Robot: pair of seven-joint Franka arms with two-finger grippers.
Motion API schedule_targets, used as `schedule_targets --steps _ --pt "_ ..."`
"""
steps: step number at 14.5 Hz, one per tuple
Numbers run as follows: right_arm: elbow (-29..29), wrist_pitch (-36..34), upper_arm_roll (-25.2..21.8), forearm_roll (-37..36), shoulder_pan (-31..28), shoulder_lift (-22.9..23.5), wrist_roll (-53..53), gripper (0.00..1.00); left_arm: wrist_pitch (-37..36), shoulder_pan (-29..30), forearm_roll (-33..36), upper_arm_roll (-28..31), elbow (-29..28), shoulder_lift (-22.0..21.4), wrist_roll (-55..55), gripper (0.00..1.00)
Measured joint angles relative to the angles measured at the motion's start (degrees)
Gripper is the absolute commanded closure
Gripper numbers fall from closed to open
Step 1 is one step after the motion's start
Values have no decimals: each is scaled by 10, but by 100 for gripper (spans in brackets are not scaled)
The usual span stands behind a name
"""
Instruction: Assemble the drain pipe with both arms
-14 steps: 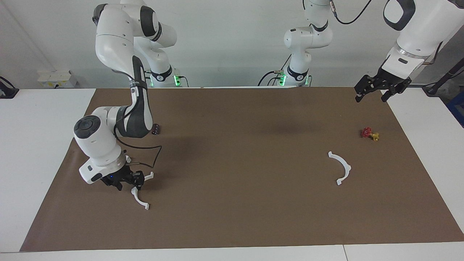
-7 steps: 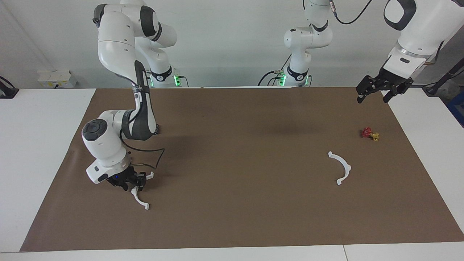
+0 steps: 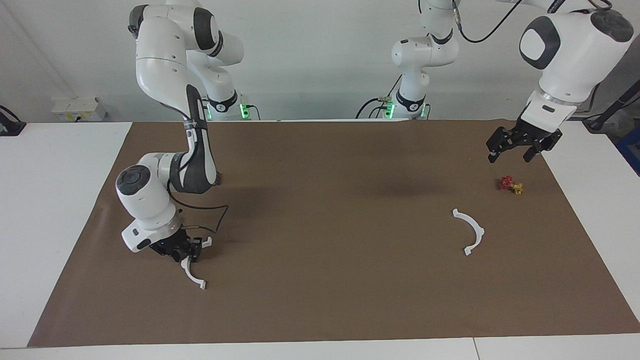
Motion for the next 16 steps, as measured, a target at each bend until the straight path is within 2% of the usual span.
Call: schedule_targets --steps 6,16 --pt "-2 0 0 0 0 0 13 61 103 0 0 1 -18 80 0 0" --pt "-4 0 0 0 0 -2 16 98 226 4 0 2 -56 163 0 0"
